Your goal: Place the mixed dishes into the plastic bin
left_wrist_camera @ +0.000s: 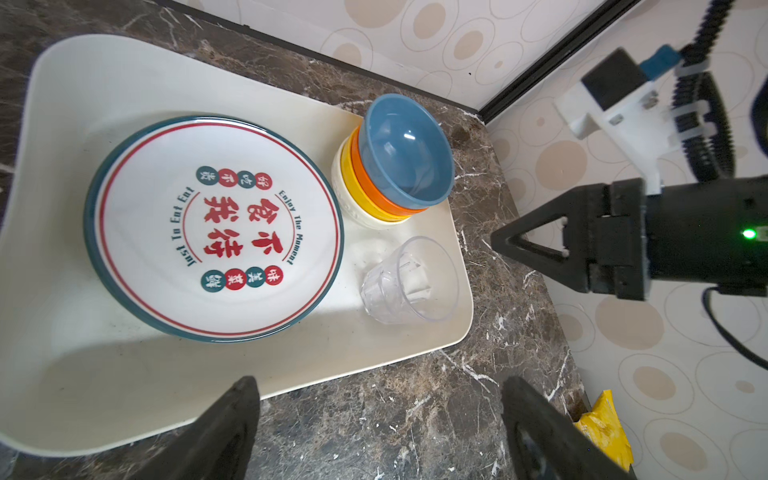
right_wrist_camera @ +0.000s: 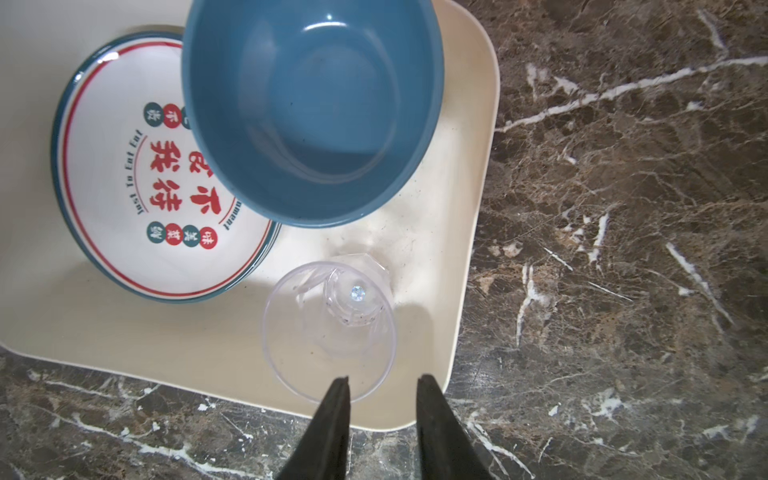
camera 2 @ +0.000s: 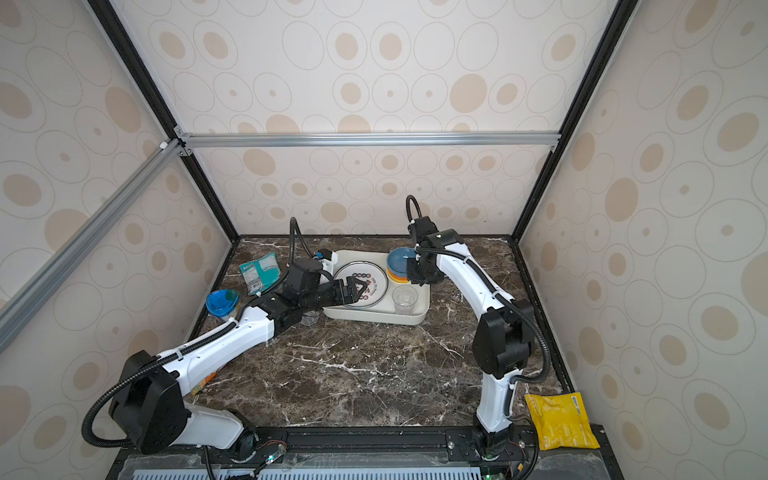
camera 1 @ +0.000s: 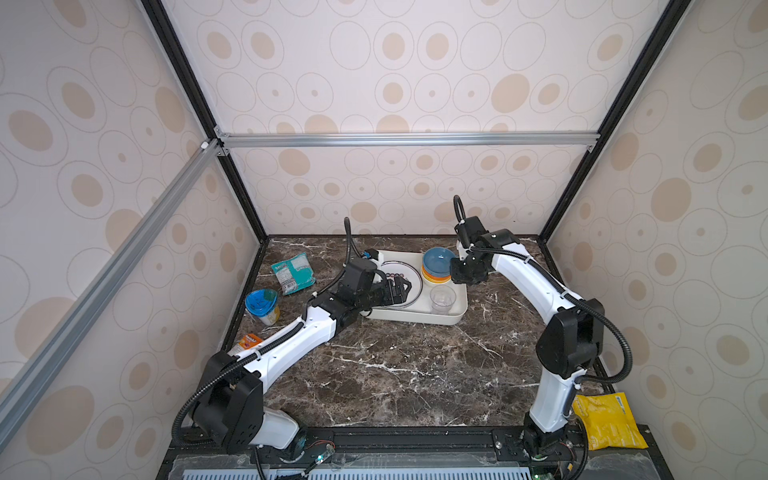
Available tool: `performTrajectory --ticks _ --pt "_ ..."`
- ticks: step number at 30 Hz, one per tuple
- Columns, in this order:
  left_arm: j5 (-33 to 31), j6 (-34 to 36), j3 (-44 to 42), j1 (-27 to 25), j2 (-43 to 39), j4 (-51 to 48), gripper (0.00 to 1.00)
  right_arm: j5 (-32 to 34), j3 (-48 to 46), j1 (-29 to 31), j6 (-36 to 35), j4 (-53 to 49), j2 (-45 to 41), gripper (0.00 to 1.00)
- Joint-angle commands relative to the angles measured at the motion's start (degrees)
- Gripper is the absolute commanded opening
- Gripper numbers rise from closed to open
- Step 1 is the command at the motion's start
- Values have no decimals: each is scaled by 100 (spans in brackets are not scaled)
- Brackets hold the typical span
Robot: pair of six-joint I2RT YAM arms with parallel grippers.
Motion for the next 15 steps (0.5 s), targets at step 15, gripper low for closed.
performTrajectory --ticks 15 --pt "-1142 -49 -492 863 -1019 -1356 80 -1362 -1803 566 -42 1727 -1281 33"
